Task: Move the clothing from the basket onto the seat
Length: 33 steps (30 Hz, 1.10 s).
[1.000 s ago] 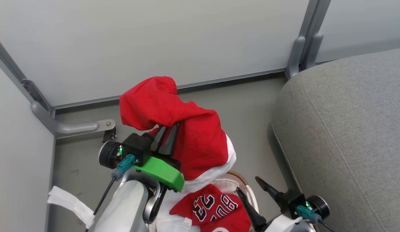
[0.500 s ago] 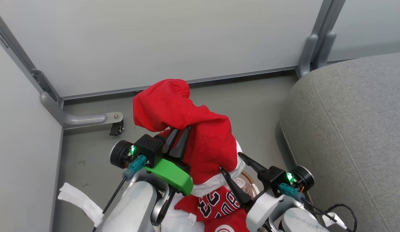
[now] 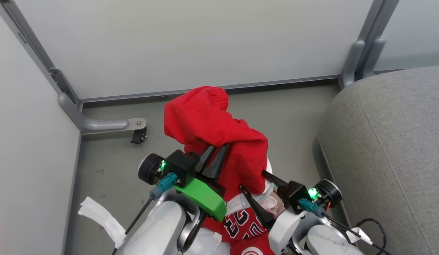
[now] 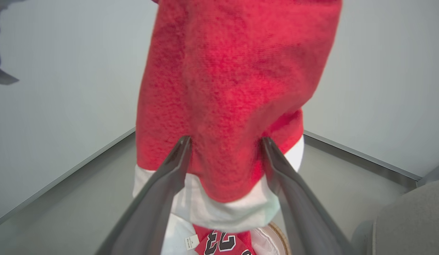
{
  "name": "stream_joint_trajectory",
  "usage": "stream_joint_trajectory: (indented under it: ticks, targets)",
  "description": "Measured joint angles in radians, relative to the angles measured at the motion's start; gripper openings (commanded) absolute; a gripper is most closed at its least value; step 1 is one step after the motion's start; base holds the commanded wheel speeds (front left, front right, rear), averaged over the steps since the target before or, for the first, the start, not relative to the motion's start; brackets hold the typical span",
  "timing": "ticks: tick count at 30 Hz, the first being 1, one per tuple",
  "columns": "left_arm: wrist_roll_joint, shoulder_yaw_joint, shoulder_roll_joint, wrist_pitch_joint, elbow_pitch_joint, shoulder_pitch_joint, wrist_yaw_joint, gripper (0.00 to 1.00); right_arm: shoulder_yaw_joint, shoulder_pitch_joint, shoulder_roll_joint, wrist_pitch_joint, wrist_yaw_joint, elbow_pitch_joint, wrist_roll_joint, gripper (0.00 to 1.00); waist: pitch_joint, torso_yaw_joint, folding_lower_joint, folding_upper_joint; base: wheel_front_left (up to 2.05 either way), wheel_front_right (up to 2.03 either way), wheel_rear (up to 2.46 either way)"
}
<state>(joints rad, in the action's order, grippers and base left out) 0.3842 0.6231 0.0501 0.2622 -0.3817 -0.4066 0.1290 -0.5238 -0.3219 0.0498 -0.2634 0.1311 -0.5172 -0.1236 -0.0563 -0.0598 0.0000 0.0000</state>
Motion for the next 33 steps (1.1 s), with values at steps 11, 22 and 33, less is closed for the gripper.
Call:
stream_joint_trajectory:
  ticks: [11, 22, 33]
  targets:
    - [0.044, 0.068, 0.000, 0.000, 0.029, -0.004, 0.000, 0.00, -0.002, -0.016, 0.000, 0.000, 0.000, -0.042, -0.023, 0.73, 0.007, -0.049, 0.0000, 0.0000, 0.00, 0.00, 0.00]
    - [0.063, 0.090, 0.001, 0.000, 0.037, -0.013, 0.000, 0.00, -0.005, -0.028, -0.001, 0.000, 0.000, -0.056, -0.096, 0.00, -0.010, -0.063, 0.0000, 0.0000, 0.00, 0.00, 0.00]
    - [0.063, 0.088, 0.000, 0.000, 0.027, -0.015, 0.000, 0.00, -0.009, -0.028, -0.001, 0.000, 0.000, -0.055, -0.101, 0.00, -0.016, -0.051, 0.0000, 0.0000, 0.00, 0.00, 0.00]
